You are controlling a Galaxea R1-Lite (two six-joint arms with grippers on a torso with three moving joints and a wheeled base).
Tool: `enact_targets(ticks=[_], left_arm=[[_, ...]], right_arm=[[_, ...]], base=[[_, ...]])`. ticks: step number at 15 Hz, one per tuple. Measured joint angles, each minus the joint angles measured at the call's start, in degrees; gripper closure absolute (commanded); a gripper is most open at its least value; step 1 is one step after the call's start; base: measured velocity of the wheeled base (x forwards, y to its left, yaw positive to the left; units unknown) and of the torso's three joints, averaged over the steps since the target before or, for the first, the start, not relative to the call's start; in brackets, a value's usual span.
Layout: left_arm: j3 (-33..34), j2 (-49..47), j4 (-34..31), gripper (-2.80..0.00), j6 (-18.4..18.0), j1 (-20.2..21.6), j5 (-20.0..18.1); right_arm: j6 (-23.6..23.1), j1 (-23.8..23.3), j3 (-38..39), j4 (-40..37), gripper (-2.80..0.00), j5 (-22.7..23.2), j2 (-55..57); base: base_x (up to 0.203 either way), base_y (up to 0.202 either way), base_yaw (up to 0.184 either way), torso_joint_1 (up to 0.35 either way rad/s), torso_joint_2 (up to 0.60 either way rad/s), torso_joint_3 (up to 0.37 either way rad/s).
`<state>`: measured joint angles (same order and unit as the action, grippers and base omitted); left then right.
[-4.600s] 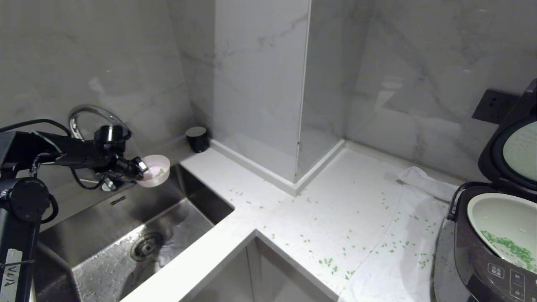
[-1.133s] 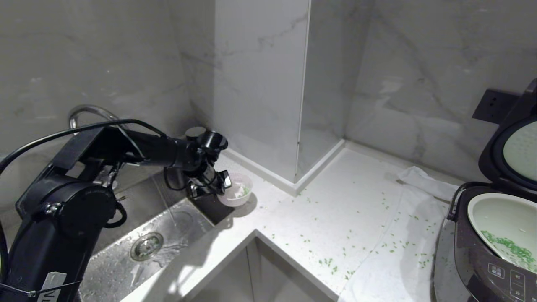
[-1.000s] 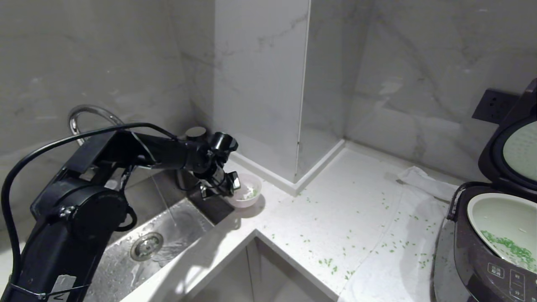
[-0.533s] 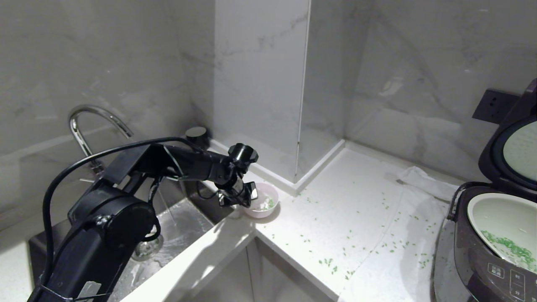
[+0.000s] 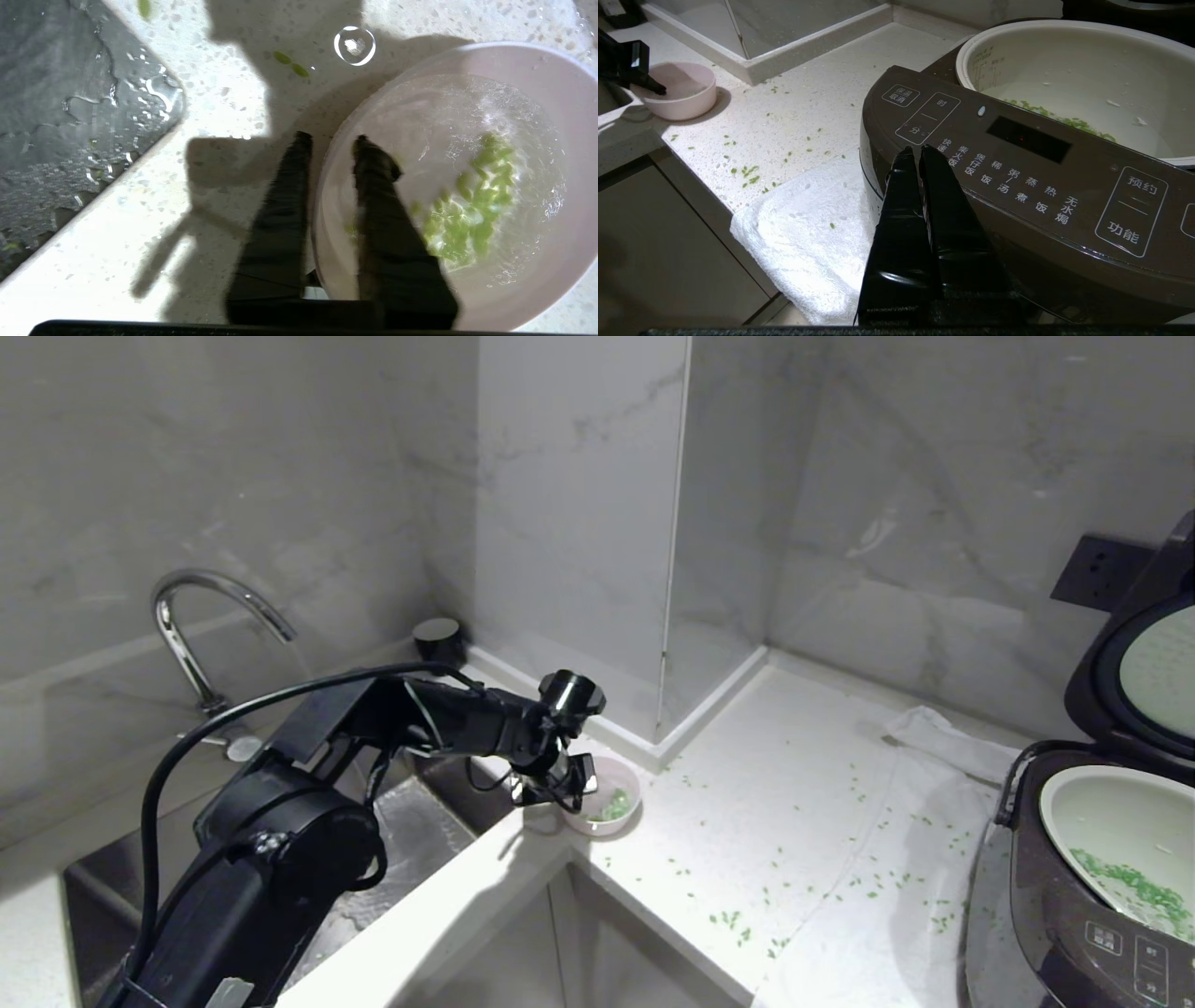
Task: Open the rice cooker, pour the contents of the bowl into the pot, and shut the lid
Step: Place the bowl on the table
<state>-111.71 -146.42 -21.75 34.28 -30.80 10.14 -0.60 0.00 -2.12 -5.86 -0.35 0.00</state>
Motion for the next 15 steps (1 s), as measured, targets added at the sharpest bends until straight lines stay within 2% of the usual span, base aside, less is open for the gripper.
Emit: enact_targets(ticks=[7, 15], left_arm=[[0.5, 1.5, -1.2, -2.8, 1.5, 0.3, 0.1], [2.6, 10.3, -7.1, -2.8, 3.8, 5.6, -1.6]], right_arm=[[0.0, 0.0, 0.0, 0.0, 0.0, 0.0, 0.0], [0.0, 0.0, 0.0, 0.0, 0.0, 0.0, 0.0]], base=[[0.0, 0.0, 0.0, 0.0, 0.0, 0.0], [0.0, 0.0, 0.0, 0.0, 0.0, 0.0]])
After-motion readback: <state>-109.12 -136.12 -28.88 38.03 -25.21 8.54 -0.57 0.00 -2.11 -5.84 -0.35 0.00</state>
